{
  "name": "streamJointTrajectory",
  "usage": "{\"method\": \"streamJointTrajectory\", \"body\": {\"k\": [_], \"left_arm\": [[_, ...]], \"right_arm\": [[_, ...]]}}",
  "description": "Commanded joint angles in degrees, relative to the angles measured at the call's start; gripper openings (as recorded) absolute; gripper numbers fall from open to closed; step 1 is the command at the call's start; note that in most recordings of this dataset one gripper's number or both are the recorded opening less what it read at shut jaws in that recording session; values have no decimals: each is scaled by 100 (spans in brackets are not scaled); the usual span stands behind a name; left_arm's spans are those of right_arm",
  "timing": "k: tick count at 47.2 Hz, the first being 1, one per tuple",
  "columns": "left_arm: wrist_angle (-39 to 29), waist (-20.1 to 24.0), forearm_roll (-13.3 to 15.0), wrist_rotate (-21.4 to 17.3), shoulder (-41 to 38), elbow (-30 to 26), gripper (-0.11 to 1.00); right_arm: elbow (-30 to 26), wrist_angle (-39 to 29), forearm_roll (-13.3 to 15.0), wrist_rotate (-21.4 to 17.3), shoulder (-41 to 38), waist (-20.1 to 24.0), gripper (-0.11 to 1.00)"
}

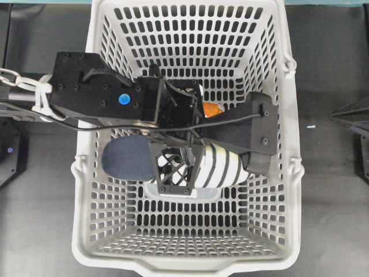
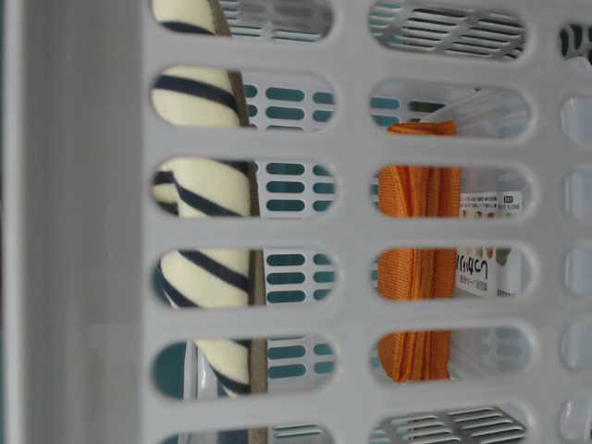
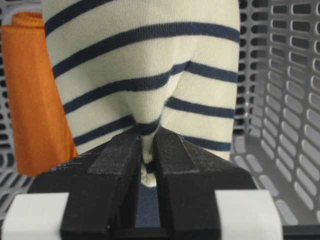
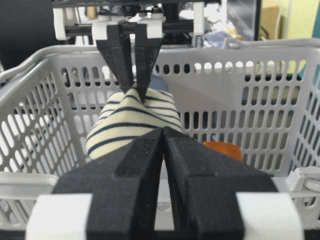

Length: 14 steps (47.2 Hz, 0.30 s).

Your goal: Pick up the slipper from the shopping basket with the left arm.

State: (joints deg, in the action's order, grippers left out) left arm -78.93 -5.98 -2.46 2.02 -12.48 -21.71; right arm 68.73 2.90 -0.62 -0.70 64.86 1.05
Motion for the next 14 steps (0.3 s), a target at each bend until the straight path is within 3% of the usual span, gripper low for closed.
{"method": "streamJointTrajectory", "body": {"k": [1, 14], "left_arm": [[18, 18, -18, 0, 237, -26, 6], [9, 18, -18, 9, 237, -26, 6]], "right_arm": [[-62, 0, -18, -18, 9, 18, -1], [-35, 0, -18, -35, 62, 18, -1]]}}
